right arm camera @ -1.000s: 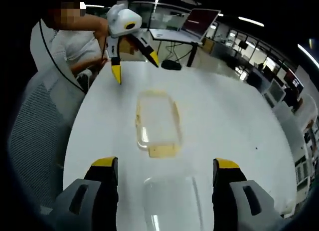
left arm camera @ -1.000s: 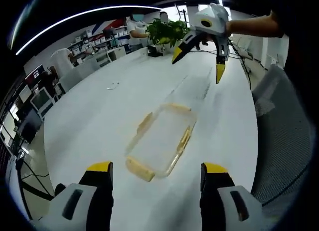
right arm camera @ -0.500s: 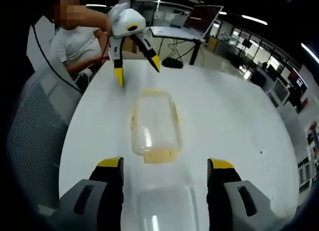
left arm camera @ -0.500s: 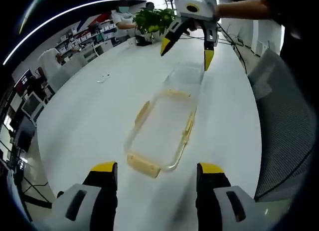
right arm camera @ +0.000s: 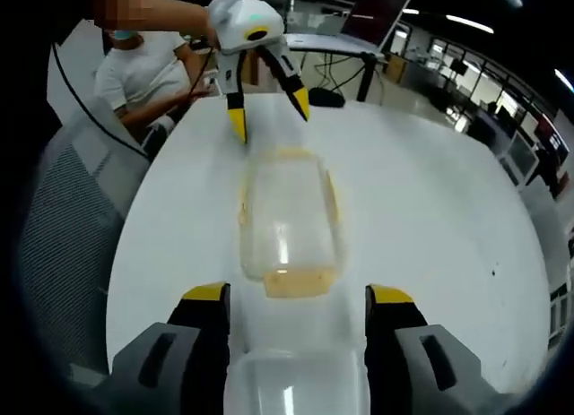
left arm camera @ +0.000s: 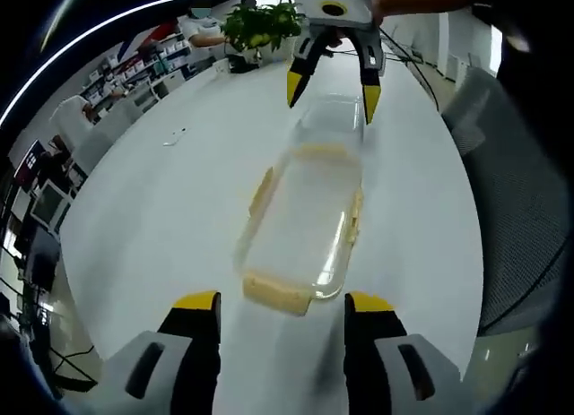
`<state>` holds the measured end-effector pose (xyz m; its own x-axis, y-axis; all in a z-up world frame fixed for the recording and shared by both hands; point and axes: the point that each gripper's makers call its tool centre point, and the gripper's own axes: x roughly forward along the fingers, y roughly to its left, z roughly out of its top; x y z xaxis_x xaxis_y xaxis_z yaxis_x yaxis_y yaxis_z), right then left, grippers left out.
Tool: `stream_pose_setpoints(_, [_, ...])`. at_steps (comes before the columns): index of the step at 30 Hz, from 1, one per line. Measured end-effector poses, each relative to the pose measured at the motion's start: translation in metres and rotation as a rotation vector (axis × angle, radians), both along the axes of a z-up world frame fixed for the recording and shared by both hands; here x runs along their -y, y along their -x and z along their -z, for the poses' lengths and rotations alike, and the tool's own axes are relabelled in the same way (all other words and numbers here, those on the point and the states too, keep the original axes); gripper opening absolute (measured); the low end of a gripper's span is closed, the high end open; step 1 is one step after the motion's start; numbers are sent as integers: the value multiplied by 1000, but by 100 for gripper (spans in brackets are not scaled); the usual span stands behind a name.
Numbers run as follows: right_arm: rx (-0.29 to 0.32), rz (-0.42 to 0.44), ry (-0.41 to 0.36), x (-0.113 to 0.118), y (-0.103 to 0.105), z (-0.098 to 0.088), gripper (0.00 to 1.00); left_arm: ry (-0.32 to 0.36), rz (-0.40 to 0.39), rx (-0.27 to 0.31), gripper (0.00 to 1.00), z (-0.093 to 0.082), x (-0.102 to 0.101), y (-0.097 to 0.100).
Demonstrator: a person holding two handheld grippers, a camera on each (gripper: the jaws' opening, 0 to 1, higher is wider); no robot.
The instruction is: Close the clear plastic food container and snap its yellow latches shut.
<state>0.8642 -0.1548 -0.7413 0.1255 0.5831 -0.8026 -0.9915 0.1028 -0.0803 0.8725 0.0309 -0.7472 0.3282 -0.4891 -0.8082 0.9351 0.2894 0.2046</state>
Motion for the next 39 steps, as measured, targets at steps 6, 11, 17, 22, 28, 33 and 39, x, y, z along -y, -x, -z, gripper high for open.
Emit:
stream_pose_setpoints(6, [-18, -16, 37, 1, -1, 11, 54, -15, 24, -14, 44, 2, 3, -5])
stream_pose_setpoints(11, [-31, -22, 54, -1, -1, 16, 52, -42, 59, -47, 42, 11, 3, -5])
stream_pose_setpoints(17, [-28, -47, 88, -4, 0, 24, 50, -58, 94, -64, 41, 16, 6, -3])
stream_pose_setpoints(22, [-33, -58, 117, -7, -1, 32, 47, -81, 134, -76, 40, 23, 7, -3])
stream_pose_setpoints(28, [-44, -70, 142, -10, -3, 39, 45, -89, 175, -94, 40, 26, 8, -6])
stream_pose_setpoints(33, [-45, -69, 173, -11, -8, 44, 43, -109, 210, -113, 39, 31, 9, -8])
stream_pose_setpoints(39, [-56, -75, 195, -14, -9, 50, 41, -119, 244, -147, 36, 37, 10, -12])
